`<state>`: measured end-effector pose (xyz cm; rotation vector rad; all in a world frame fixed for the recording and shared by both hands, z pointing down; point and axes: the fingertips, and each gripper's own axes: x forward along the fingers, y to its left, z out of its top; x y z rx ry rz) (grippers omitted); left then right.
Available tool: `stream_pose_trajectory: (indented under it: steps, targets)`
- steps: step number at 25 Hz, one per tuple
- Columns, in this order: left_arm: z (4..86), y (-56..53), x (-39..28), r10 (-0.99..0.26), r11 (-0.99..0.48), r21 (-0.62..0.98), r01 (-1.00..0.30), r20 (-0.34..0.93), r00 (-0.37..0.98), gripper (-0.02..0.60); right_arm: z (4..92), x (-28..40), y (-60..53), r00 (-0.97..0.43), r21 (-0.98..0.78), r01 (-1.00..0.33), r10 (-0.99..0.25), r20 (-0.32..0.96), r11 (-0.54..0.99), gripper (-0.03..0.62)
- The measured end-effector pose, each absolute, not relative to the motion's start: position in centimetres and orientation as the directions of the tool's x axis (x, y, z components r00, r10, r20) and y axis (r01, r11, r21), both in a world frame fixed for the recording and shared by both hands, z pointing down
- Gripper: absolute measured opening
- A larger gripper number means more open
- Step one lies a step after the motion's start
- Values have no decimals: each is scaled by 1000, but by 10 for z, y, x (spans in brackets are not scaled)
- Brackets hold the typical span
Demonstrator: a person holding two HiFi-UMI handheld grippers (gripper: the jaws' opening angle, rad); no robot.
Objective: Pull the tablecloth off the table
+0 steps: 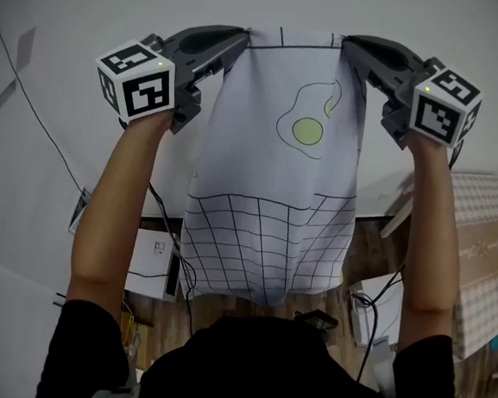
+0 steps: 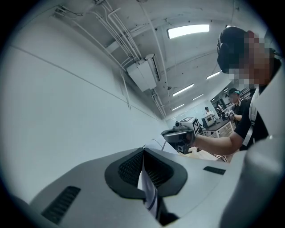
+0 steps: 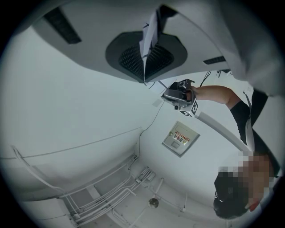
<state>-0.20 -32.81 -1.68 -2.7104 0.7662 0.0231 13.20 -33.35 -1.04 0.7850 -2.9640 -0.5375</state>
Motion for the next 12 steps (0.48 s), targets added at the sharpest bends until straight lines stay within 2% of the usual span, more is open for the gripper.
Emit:
stream_pose_trajectory:
  steps: [12]
  targets:
    - [-22, -327, -2, -513, -785, -323, -529, -142, 847, 14, -15, 131, -334, -865, 363, -484, -498, -60, 797, 21]
